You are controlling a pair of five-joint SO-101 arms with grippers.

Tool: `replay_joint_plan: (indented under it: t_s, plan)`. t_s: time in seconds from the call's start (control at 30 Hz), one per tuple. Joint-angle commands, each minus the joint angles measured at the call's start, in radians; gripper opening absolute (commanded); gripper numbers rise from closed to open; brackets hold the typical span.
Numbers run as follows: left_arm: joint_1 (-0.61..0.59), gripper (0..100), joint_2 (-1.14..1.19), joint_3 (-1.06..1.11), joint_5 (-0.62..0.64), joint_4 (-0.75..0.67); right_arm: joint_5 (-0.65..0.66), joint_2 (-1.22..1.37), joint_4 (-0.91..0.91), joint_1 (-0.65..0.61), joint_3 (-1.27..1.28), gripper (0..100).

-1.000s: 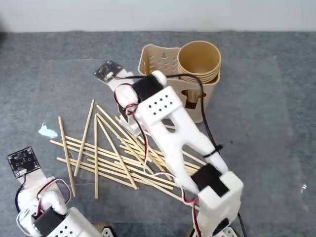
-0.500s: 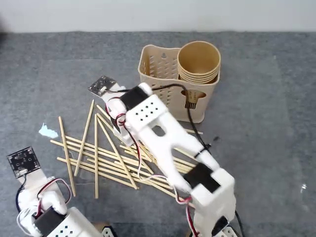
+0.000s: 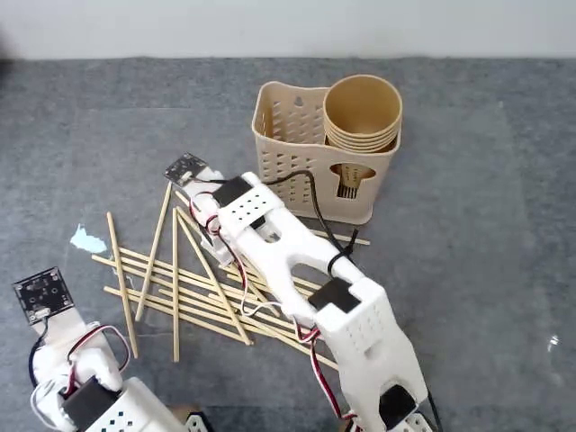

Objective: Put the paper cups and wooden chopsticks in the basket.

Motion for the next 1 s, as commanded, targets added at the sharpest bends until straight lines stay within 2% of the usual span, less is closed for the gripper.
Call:
replay_joint_plan:
  t_s: [0.0,0.07,0.2,0.5,0.8,0.97]
  plan:
    - [0.006,2,0.005,-0.002,-0.009,-0.017,-0.008,0.021,-0.018,0.03,-0.008,12.5]
    - [0.006,2,0.005,-0.002,-0.009,-0.017,-0.006,0.039,-0.013,0.03,-0.008,11.0]
    - [0.006,2,0.005,-0.002,-0.009,-0.017,-0.006,0.027,-0.016,0.025,-0.008,0.2]
    - [0.006,2,0.005,-0.002,-0.009,-0.017,0.038,-0.15,0.088,0.021,-0.008,0.8]
    - [0.006,2,0.005,-0.002,-0.009,-0.017,0.044,-0.461,0.245,0.019,-0.008,0.8]
    - [0.006,2,0.005,-0.002,-0.009,-0.017,0.08,-0.662,0.245,0.021,-0.009,0.8]
